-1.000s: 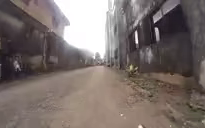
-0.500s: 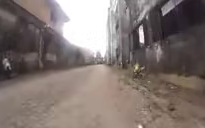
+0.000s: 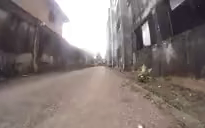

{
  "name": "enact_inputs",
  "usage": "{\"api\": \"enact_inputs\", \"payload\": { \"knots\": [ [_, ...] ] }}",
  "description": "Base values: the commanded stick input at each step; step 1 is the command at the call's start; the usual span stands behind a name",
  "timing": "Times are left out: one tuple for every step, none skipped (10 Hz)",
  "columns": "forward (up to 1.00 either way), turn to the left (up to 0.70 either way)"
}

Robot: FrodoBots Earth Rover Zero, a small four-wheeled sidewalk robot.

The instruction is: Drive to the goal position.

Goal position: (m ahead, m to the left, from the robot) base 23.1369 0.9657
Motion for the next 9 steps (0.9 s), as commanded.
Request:
{"api": "enact_inputs", "payload": {
  "knots": [
    [1.0,0.0],
    [1.0,0.0],
    [1.0,0.0],
    [1.0,0.0],
    [1.0,0.0],
    [1.0,0.0],
    [1.0,0.0],
    [1.0,0.0],
    [1.0,0.0]
  ]
}}
